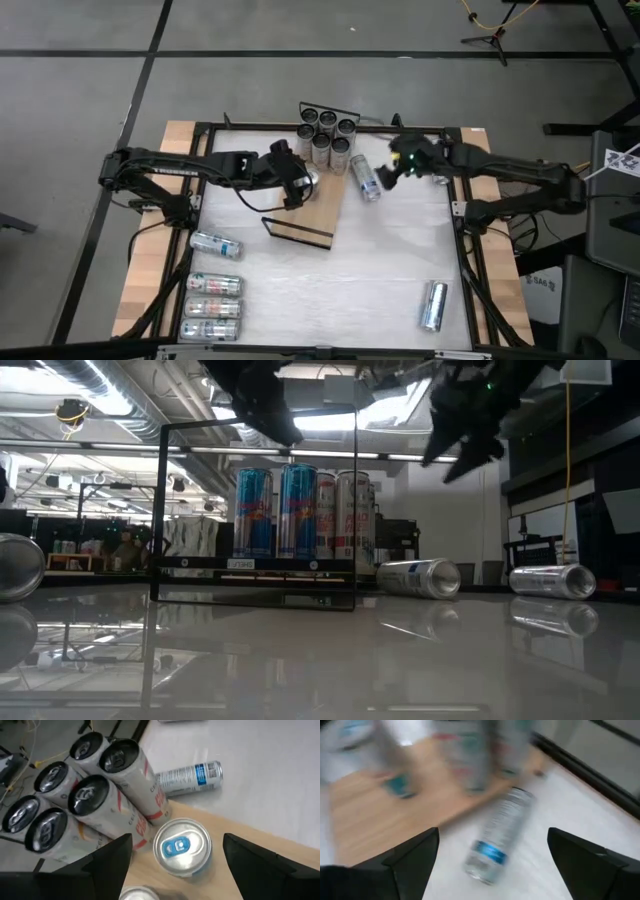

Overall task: Place canned beverage on shelf
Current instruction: Put the top right pink soda can on the shelf aligned with the other pink soda can

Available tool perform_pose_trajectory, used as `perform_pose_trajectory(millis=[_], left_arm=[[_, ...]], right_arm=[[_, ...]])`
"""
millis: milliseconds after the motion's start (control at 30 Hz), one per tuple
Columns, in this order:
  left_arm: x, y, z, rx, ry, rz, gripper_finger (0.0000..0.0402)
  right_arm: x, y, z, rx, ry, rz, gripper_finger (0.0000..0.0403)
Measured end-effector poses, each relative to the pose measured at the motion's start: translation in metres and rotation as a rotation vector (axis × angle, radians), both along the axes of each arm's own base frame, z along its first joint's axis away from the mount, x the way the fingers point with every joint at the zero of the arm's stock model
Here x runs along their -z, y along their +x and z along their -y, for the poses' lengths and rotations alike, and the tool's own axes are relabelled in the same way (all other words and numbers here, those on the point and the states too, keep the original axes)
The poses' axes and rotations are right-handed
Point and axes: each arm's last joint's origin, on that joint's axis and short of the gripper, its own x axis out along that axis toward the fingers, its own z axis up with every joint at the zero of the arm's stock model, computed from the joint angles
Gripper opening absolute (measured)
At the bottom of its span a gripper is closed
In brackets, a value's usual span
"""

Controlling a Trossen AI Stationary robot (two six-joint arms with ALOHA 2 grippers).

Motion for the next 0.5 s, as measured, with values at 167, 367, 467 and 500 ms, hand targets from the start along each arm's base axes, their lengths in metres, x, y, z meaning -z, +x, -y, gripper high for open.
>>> perform_pose_trajectory(millis=[167,367,467,500], left_arm=[[-0.002,-0.001,0.000,0.000,0.000,0.004,0.0304],[-0.002,-0.002,0.000,-0.001,0.000,0.008,0.0304],[-0.002,-0.002,0.000,-0.001,0.000,0.008,0.0304],[-0.002,-0.002,0.000,-0.002,-0.001,0.009,0.0304]], right_arm=[[0.010,-0.028,0.036,0.260,0.088,-0.134,0.0366],[0.025,-0.058,0.075,0.512,0.128,-0.303,0.0366],[0.032,-0.068,0.090,0.599,0.130,-0.364,0.0366],[0.035,-0.070,0.094,0.615,0.139,-0.376,0.0366]])
